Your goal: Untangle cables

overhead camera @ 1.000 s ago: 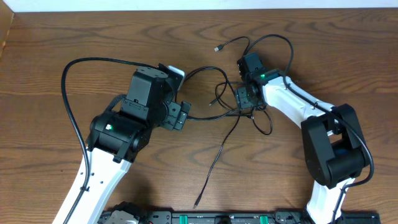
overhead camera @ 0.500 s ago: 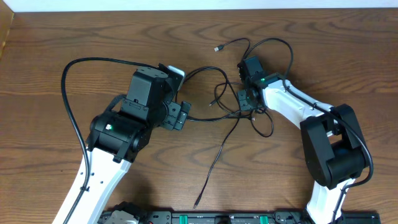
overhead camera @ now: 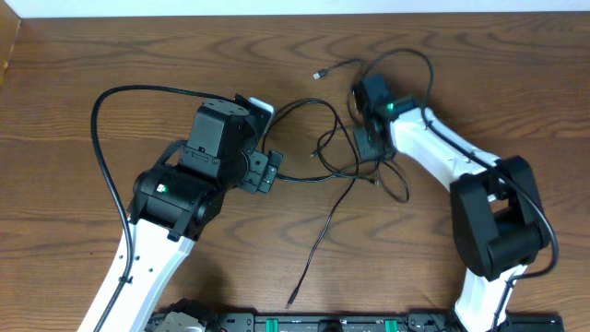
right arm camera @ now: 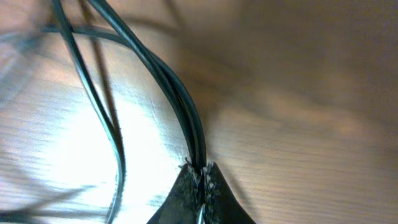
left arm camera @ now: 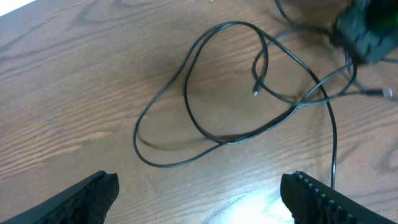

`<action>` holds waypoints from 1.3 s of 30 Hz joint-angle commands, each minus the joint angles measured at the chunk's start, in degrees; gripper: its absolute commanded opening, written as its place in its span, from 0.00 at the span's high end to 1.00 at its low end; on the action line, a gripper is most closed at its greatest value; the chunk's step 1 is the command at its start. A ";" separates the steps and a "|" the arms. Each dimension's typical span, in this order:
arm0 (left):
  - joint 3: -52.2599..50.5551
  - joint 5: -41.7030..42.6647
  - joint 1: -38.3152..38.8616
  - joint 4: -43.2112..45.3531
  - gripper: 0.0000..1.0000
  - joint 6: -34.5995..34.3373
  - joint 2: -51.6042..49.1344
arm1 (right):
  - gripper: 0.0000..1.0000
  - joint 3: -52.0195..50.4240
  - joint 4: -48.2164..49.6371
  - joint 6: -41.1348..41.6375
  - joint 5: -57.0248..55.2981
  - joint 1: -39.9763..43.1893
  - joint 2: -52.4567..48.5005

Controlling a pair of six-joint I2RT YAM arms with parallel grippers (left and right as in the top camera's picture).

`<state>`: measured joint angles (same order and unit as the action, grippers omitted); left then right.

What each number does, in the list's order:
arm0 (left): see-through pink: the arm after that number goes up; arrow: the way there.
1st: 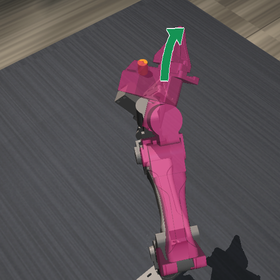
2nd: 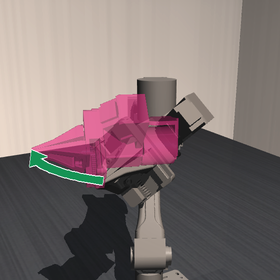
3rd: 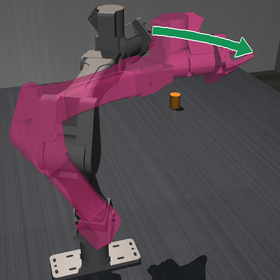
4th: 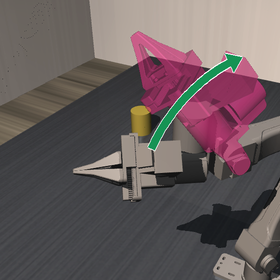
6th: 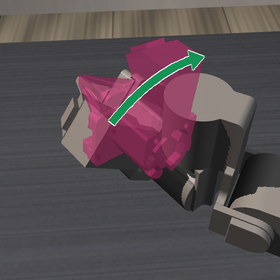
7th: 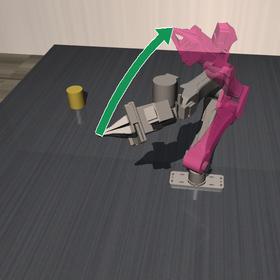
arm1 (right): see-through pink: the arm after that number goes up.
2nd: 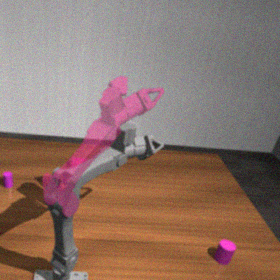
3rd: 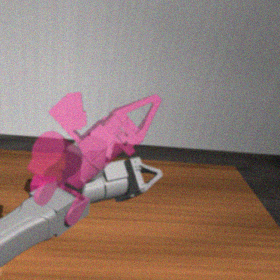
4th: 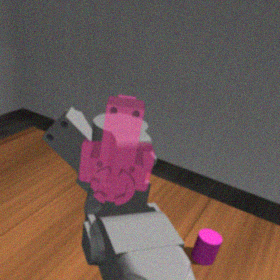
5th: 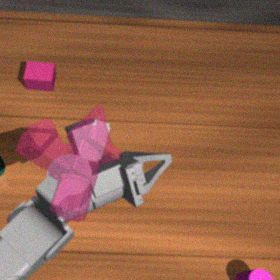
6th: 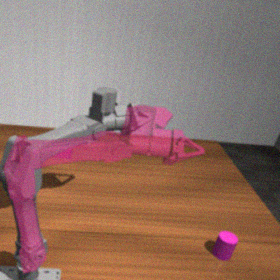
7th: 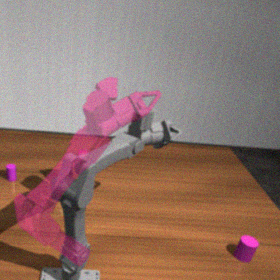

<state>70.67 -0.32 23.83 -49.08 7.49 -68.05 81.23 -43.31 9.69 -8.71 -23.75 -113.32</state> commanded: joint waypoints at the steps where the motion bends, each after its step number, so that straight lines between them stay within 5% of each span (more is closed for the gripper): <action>1: 0.04 -0.09 -0.04 -0.17 0.11 -0.31 -0.11 | 0.99 9.35 -2.82 -2.78 -2.75 0.17 7.04; 28: -1.42 0.07 -0.02 1.20 0.11 -0.33 -6.54 | 0.99 36.61 -11.69 -10.86 -3.04 -6.75 22.49; 39: -1.42 6.67 -0.02 7.43 0.11 -0.31 -6.71 | 0.99 42.16 -12.76 -11.10 -2.93 -6.73 26.97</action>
<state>69.76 3.18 23.83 -43.00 7.49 -74.89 122.87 -55.22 -0.69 -10.76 -30.46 -86.28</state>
